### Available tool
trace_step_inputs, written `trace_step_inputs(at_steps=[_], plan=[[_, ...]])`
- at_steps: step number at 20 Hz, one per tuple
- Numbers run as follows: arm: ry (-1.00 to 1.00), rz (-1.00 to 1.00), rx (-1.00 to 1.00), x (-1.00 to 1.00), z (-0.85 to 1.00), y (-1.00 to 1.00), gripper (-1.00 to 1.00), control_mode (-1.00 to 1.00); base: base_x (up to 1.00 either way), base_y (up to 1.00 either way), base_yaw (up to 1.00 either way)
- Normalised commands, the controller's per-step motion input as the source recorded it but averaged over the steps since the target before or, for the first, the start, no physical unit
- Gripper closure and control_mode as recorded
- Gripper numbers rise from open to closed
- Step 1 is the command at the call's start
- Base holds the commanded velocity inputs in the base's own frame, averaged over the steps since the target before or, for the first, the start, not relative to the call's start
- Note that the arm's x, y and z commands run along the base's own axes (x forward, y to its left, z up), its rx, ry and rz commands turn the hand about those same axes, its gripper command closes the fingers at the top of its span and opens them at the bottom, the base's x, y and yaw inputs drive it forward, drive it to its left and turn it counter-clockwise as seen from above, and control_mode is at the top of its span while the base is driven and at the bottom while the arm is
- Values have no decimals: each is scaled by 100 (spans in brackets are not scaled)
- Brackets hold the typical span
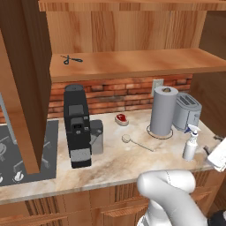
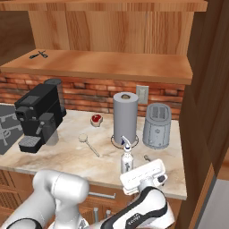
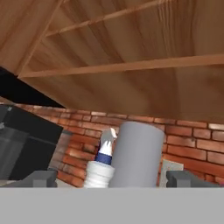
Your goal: Pick the dish brush and spray from the cabinet and place them on the counter.
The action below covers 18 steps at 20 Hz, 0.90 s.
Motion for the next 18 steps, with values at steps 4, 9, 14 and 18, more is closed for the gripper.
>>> trace_step_inputs(at_steps=[4,9,14,18], plan=[[12,-14,-26,-13,33,0,-100,-100,0,0,0],[8,-14,-27,-20,32,2,-100,-100,0,0,0],[4,-12,-25,-26,35,0,-100,-100,0,0,0],[7,-9,-25,-35,43,1,-100,-100,0,0,0]])
